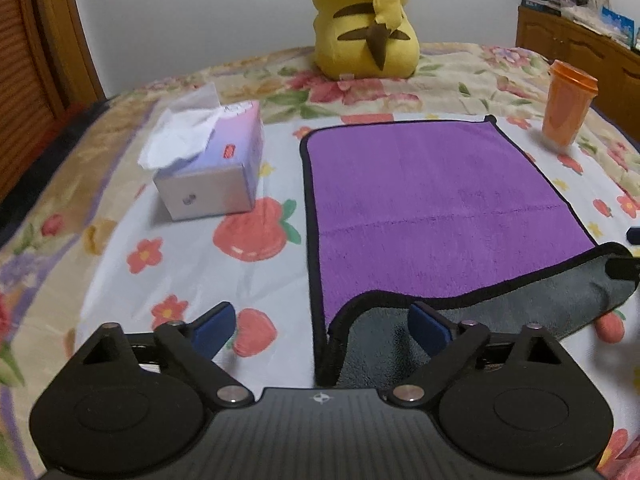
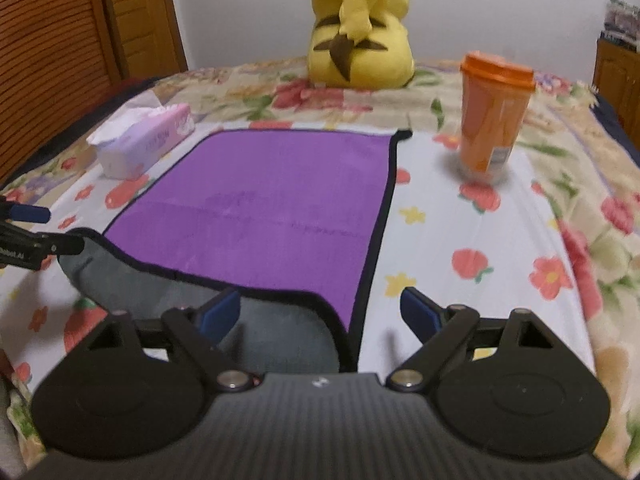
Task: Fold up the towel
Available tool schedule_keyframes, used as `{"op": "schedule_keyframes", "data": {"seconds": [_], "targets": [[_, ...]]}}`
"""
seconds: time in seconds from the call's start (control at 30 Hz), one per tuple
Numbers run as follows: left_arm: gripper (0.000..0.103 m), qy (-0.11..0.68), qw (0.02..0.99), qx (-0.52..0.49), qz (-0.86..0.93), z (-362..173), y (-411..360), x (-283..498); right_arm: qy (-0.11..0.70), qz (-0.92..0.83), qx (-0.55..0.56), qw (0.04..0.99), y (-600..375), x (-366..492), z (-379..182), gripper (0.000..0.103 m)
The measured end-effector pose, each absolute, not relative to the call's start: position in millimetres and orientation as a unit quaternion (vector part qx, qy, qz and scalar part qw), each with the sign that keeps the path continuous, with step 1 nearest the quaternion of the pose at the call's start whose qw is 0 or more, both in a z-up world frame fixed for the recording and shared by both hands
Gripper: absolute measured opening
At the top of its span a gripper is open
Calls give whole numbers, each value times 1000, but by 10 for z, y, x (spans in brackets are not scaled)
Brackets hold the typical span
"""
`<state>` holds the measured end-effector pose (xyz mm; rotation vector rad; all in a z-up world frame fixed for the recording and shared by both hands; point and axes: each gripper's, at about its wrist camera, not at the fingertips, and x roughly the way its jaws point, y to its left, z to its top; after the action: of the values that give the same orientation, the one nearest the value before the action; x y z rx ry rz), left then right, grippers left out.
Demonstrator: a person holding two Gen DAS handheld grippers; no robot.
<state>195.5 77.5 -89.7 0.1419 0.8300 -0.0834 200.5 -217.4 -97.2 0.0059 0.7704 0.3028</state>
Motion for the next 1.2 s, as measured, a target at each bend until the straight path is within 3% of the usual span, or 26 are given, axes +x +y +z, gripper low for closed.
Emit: {"op": "schedule_keyframes", "data": {"seconds": [0.2,0.4,0.6,0.63,0.8,0.83,0.93,1.2], "targets": [[79,419,905,43,-49,-949,825,2002,397,158,15,904,-2180,2041,-1049,77],[62,429,900,40,-59,-983,797,2008,409,171,17,896,-2160,2062,-1076,61],[51,438,896,40,-64,-1023,784,2007,419,176,15,891,-2173,2075,-1094,35],[47,440,895,37,-65,-1025,785,2007,420,176,15,890,-2177,2077,-1095,29],[27,443,893,29,-74,-1024,768,1999,418,184,13,889,-2172,2077,-1093,17],[22,444,893,31,-73,-1023,759,1996,418,185,12,890,-2169,2075,-1090,8],[13,442,894,32,-75,-1015,751,1984,415,187,9,891,-2173,2081,-1087,6],[9,412,907,32,-84,-857,690,1926,395,187,11,899,-2199,2073,-1021,5]]}}
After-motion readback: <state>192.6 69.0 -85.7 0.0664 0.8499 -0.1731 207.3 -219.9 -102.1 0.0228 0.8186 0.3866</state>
